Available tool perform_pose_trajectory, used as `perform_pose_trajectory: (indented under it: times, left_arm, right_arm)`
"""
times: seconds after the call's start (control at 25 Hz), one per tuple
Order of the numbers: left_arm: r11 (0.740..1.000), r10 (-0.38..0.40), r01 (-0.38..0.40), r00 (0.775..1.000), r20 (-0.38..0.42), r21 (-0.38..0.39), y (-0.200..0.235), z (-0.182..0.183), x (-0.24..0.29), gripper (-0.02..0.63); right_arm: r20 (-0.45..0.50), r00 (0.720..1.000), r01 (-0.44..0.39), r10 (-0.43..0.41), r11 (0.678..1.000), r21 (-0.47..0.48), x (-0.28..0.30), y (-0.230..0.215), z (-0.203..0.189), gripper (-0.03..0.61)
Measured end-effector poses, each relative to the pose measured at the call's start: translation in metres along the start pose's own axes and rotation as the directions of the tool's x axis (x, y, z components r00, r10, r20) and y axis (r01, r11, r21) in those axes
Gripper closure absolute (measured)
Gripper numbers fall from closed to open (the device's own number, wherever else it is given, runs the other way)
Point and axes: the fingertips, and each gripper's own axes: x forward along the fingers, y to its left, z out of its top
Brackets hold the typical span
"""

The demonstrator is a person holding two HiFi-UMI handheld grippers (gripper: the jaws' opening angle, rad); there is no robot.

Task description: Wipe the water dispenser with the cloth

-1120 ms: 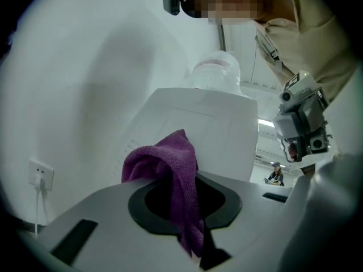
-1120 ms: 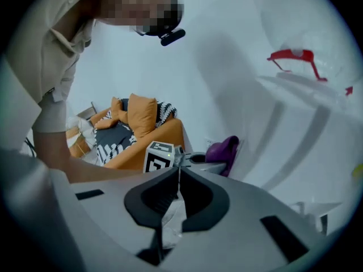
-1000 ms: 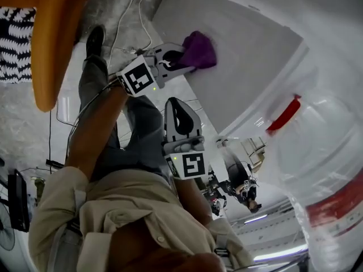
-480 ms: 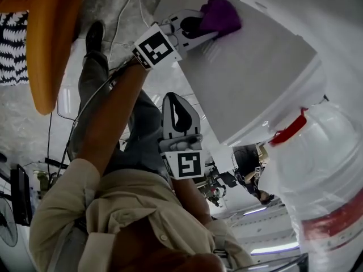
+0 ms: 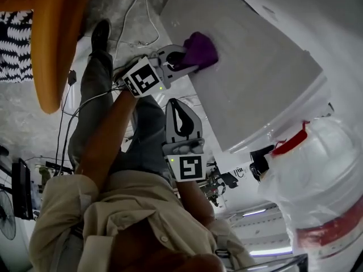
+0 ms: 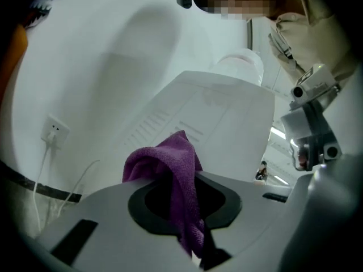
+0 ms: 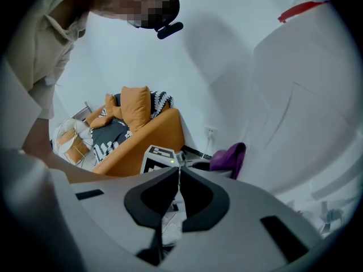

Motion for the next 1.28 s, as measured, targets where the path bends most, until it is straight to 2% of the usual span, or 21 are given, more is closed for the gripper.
perform_pose_trajectory:
  times: [0.16, 0.32, 0.4, 0.56, 0.72, 0.84, 0.96, 1.08, 1.28]
  left_arm:
    - [0.999, 0.021, -0.023, 0.999, 0.03, 0.049, 0.043, 0.018, 0.023, 0.546]
    - [0.988, 0.108, -0.113, 0.993, 0.05, 0.107, 0.098, 0.035, 0.044, 0.546]
    - [0.986, 0.118, -0.125, 0.991, 0.066, 0.106, 0.109, 0.037, 0.048, 0.546]
    - [0.994, 0.089, -0.093, 0.994, 0.071, 0.054, 0.105, 0.026, 0.04, 0.546]
    - [0.998, 0.047, -0.048, 0.999, -0.015, -0.046, 0.071, -0.025, 0.015, 0.546]
    - [0.983, 0.05, -0.06, 0.997, -0.06, -0.171, 0.046, -0.07, -0.007, 0.547]
    - [0.972, 0.067, -0.075, 0.997, -0.041, -0.224, 0.043, -0.08, -0.01, 0.546]
    - [0.982, 0.07, -0.076, 0.997, -0.041, -0.171, 0.069, -0.067, 0.005, 0.546]
    - [0.993, 0.105, -0.106, 0.994, -0.02, -0.054, 0.139, -0.024, 0.041, 0.546]
  right_arm:
    - [-0.035, 0.999, 0.002, -0.002, 1.0, -0.003, 0.004, 0.0, -0.007, 0.552]
    - [-0.048, 0.999, 0.001, -0.002, 1.0, -0.009, 0.007, 0.005, -0.015, 0.552]
    - [-0.067, 0.998, 0.0, 0.0, 1.0, -0.005, 0.004, 0.008, -0.025, 0.552]
    - [-0.108, 0.994, -0.003, 0.005, 1.0, 0.017, 0.002, 0.017, -0.043, 0.552]
    - [-0.095, 0.995, -0.021, 0.022, 1.0, 0.008, 0.003, 0.025, -0.04, 0.552]
    - [-0.09, 0.995, -0.032, 0.032, 0.999, -0.001, 0.005, 0.029, -0.038, 0.552]
    - [-0.094, 0.995, -0.032, 0.031, 0.999, -0.007, 0.007, 0.028, -0.039, 0.552]
    - [-0.098, 0.995, -0.022, 0.022, 1.0, -0.004, 0.007, 0.023, -0.042, 0.552]
    - [-0.098, 0.995, -0.002, 0.001, 1.0, -0.013, 0.008, 0.013, -0.047, 0.552]
